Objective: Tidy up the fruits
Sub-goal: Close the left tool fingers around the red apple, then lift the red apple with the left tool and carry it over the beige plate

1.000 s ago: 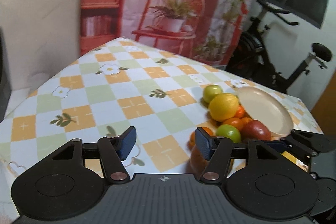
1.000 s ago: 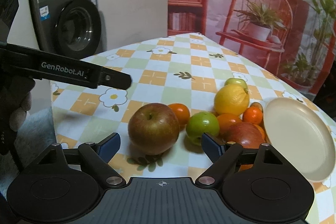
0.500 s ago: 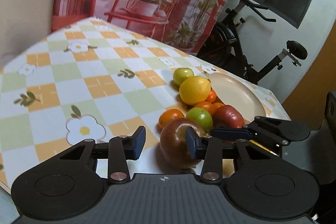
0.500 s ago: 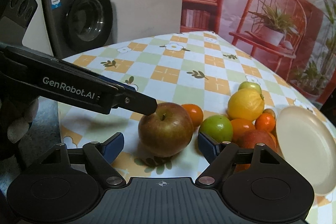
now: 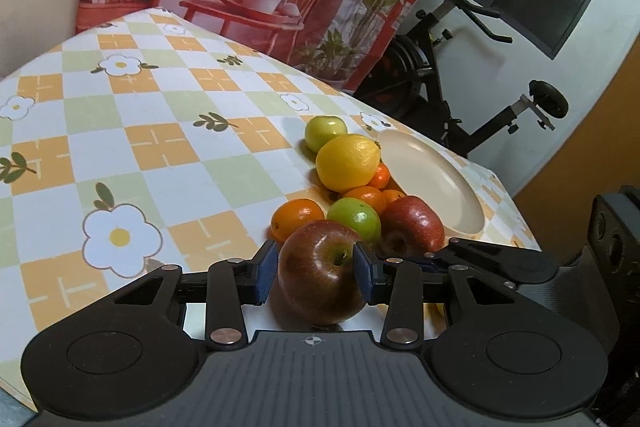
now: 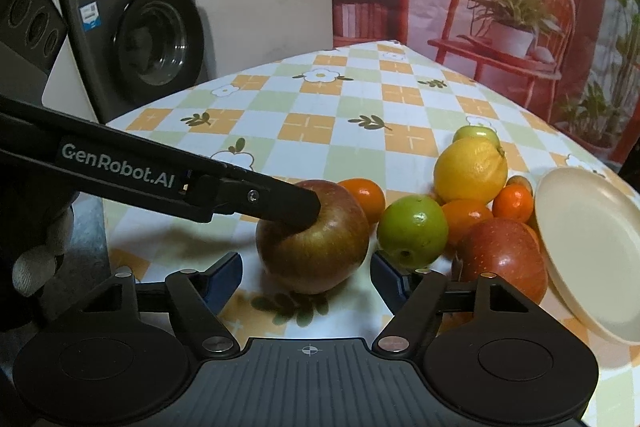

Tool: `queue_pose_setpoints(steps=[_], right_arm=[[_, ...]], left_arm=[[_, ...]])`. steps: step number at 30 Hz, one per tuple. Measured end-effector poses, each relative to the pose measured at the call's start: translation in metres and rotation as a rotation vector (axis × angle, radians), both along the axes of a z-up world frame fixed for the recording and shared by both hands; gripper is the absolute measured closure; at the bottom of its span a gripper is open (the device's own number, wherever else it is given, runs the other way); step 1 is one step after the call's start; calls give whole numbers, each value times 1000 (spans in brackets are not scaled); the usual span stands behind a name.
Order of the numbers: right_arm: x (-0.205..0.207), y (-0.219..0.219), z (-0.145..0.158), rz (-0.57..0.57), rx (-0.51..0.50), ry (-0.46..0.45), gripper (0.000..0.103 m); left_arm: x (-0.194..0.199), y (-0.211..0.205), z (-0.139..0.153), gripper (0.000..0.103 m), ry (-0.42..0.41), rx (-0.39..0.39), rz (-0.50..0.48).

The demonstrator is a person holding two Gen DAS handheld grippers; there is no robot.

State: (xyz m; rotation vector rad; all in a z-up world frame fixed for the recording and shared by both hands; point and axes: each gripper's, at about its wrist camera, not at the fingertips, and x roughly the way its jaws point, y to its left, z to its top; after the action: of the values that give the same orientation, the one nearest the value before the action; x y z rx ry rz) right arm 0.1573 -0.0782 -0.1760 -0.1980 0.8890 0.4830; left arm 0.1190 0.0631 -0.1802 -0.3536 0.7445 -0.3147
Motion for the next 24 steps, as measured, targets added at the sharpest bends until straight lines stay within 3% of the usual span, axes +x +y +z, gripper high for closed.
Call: queue_pose_setpoints(steps=[6, 10, 17, 24], right_arm=[[3, -1, -4, -23, 31, 12, 38], [5, -5, -5, -78, 68, 16, 44], [5, -7, -8, -136, 106, 6, 44], [3, -7, -10, -184, 135, 7, 43]], left_arm=[[2, 2, -1, 64, 1, -18, -17], [5, 2, 1, 64, -7, 0, -54], [27, 11, 4, 63, 37, 18, -187], [38, 4, 9, 63, 52, 93, -270]])
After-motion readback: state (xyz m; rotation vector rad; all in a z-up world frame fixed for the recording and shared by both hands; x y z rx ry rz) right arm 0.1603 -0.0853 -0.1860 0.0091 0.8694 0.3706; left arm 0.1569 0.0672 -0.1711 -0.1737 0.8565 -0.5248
